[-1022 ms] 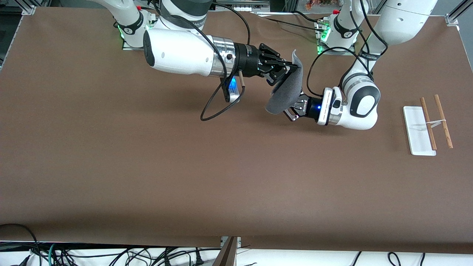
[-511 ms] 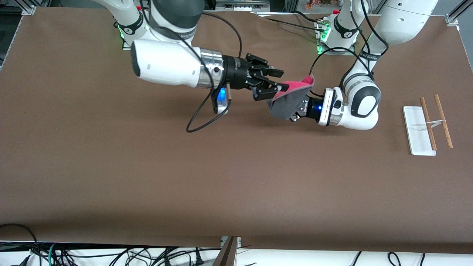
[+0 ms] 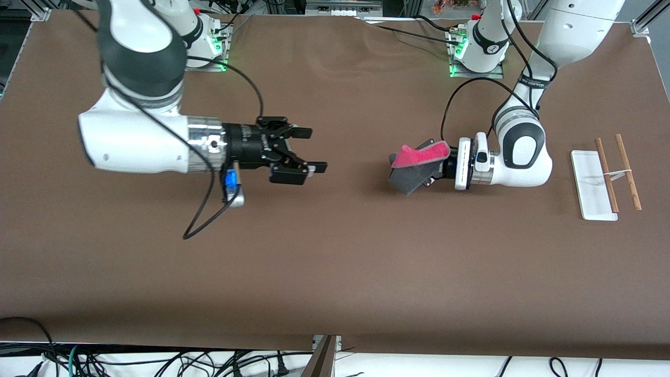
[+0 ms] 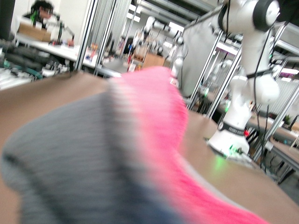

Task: Pass towel and hang on rack
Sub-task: 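Open the right gripper and carry the towel toward the rack with the left gripper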

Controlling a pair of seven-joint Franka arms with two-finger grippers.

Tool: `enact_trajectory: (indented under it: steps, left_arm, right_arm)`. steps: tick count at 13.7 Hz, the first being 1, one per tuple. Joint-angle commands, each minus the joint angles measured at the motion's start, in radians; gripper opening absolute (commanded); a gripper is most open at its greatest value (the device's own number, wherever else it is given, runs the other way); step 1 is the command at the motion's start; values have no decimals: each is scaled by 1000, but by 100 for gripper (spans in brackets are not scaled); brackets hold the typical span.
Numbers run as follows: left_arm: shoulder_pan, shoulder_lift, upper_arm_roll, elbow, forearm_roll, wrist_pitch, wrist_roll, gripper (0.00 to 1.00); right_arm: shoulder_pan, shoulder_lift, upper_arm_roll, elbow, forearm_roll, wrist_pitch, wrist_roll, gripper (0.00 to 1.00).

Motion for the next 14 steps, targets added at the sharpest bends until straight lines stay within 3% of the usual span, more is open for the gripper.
enact_trajectory:
  steps: [1,4,6,10,14]
  left_arm:
    - [-4,5,0,95,305,102,-251,0]
    - [8,23,9,198,599,91,-444,0]
    - [31,23,12,243,679,29,-496,0]
    - [89,37,38,462,916,-235,-625,0]
    - [198,37,46,549,1036,-390,-654,0]
  right_arm:
    - [-58,6,13,25,-124,-75,-69,100]
    - [-82,-40,-8,24,-257,-142,-148,100]
    - [-86,-106,-25,13,-353,-193,-229,100]
    - [-86,-296,-82,-137,-590,-262,-533,100]
    - [-86,-428,-207,-268,-722,-288,-931,100]
